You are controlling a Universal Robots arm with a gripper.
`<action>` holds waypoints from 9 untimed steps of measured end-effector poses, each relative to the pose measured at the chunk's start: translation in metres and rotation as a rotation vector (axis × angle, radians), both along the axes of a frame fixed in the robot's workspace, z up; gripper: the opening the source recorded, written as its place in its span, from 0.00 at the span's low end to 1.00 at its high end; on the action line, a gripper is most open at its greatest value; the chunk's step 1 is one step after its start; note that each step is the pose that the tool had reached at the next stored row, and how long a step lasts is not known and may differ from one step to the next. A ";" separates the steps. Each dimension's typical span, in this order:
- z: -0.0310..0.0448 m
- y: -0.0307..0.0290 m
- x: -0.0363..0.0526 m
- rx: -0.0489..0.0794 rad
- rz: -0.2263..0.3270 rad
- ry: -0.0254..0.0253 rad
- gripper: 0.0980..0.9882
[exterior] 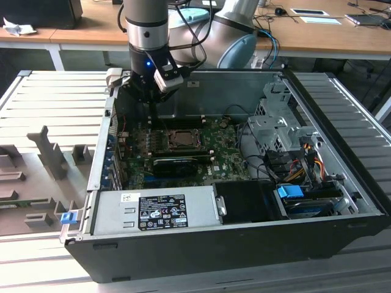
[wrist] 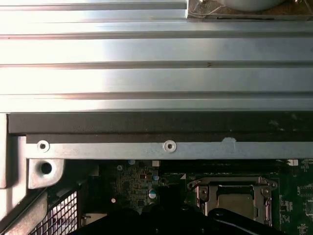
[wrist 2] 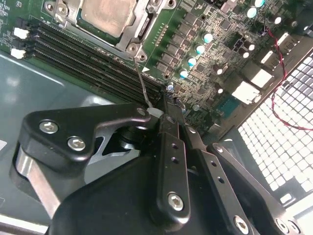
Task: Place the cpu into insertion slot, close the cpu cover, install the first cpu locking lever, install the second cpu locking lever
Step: 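Install the first cpu locking lever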
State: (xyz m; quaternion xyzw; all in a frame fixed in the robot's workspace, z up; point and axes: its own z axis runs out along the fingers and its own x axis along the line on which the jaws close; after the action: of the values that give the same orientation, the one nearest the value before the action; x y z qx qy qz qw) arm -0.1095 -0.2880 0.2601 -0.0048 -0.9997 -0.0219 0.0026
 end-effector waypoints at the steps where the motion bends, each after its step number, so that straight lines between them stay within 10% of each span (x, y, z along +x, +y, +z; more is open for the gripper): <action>1: 0.0000 0.0002 0.0000 0.000 0.000 0.0000 0.01; 9: 0.0000 0.0014 0.0013 0.000 0.000 0.0000 0.01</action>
State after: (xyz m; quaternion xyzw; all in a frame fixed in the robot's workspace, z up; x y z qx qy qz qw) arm -0.1082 -0.2865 0.2601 -0.0048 -0.9997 -0.0219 0.0027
